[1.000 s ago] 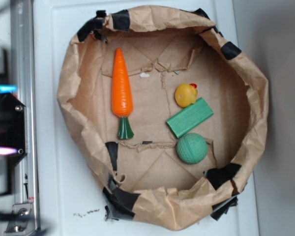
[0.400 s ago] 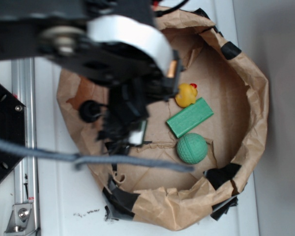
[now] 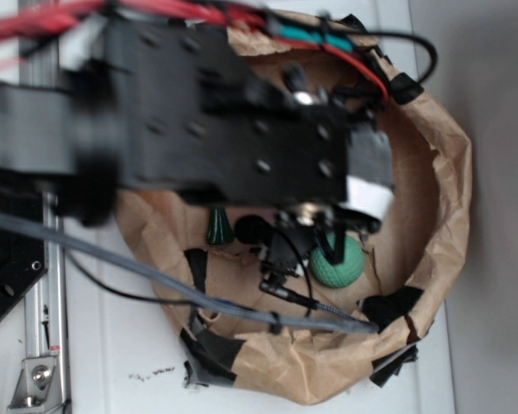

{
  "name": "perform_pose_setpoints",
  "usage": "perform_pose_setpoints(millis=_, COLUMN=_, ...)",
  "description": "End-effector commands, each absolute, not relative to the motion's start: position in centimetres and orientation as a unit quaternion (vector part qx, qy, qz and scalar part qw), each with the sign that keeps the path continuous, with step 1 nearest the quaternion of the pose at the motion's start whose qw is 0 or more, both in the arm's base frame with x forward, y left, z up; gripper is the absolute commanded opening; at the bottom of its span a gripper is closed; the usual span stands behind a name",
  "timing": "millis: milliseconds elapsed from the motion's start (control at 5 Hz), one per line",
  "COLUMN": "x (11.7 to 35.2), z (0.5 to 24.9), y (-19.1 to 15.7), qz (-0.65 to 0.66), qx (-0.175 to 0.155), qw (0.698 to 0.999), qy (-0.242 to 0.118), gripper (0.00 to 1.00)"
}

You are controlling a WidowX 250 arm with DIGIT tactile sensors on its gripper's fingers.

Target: Grab the green ball.

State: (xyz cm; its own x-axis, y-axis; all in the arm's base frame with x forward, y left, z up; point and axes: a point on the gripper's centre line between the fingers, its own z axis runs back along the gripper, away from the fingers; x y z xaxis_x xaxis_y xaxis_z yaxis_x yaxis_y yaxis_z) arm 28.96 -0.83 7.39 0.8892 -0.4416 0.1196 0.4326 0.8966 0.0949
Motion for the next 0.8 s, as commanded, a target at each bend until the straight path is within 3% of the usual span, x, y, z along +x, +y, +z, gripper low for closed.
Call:
perform_pose_setpoints(millis=0, x=29.8, z=5.9, y=-6.8, qz=-0.316, qx=-0.016, qw=0.942, qy=-0.106, gripper=1.00)
perform_pose_setpoints(millis=200, x=30.0, z=5.8, y=-7.0, qz=-0.305, qx=-0.036, qw=0.943, qy=-0.128, gripper=1.00)
perform_pose_setpoints(millis=400, x=31.0, z=4.7, y=-6.9, qz=-0.269, qx=-0.031, qw=0.953, qy=-0.133, gripper=0.60)
perform_pose_setpoints(millis=600, x=31.1, z=3.5, y=-6.2, qz=-0.242, qx=-0.036, qw=0.961, qy=-0.128, gripper=0.00)
